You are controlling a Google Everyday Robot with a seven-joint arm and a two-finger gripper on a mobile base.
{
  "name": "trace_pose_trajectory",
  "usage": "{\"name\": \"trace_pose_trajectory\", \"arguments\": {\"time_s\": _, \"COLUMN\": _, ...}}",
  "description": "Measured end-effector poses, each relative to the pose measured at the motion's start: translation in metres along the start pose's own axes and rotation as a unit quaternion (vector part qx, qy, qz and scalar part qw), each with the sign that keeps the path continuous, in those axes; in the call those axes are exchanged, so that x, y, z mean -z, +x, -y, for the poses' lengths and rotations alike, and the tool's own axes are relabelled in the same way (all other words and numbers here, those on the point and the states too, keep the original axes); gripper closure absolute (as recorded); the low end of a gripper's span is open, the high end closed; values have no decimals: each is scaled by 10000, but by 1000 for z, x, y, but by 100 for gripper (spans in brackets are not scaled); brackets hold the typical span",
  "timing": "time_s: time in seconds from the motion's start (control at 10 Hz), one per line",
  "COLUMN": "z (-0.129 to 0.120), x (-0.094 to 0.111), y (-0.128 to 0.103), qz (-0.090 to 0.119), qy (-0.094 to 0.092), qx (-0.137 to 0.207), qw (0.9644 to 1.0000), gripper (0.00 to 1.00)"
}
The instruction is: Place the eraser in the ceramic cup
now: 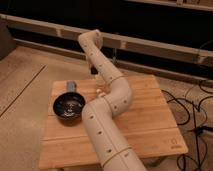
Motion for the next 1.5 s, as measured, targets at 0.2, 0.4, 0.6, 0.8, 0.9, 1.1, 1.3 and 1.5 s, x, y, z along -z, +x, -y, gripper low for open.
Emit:
{"name": "trace_pose_trajectory", "arguments": {"time_s": 0.2, "z": 12, "x": 16, "y": -1, "qz": 157, "qy": 143, "qx": -65, "qw": 9998, "gripper": 100}}
{"name": "trace_pose_trajectory", "arguments": {"time_s": 0.4, "z": 16, "x": 24, "y": 5, "qz": 232, "qy": 190, "qx": -101, "qw": 9995, "gripper": 100}}
{"name": "trace_pose_trajectory", "arguments": {"time_s": 0.6, "z": 16, "x": 23, "y": 15, "qz": 236, "qy": 158, "qx": -120, "qw": 9995, "gripper": 100}}
{"name": "trace_pose_trajectory", "arguments": {"time_s": 0.8, "z": 14, "x": 26, "y": 14, "qz": 273, "qy": 132, "qx": -120, "qw": 9995, "gripper": 100}}
{"name": "trace_pose_trajectory", "arguments": {"time_s": 0.9, "z": 15, "x": 26, "y": 14, "qz": 272, "qy": 132, "qx": -123, "qw": 9995, "gripper": 100}}
{"name": "trace_pose_trajectory", "arguments": {"time_s": 1.1, "z": 15, "x": 26, "y": 14, "qz": 272, "qy": 131, "qx": -123, "qw": 9995, "gripper": 100}}
{"name": "trace_pose_trajectory", "arguments": {"time_s": 1.3, "z": 14, "x": 25, "y": 14, "qz": 270, "qy": 129, "qx": -123, "qw": 9995, "gripper": 100}}
{"name": "trace_pose_trajectory", "arguments": {"time_s": 1.5, "z": 15, "x": 25, "y": 14, "qz": 268, "qy": 129, "qx": -125, "qw": 9995, "gripper": 100}}
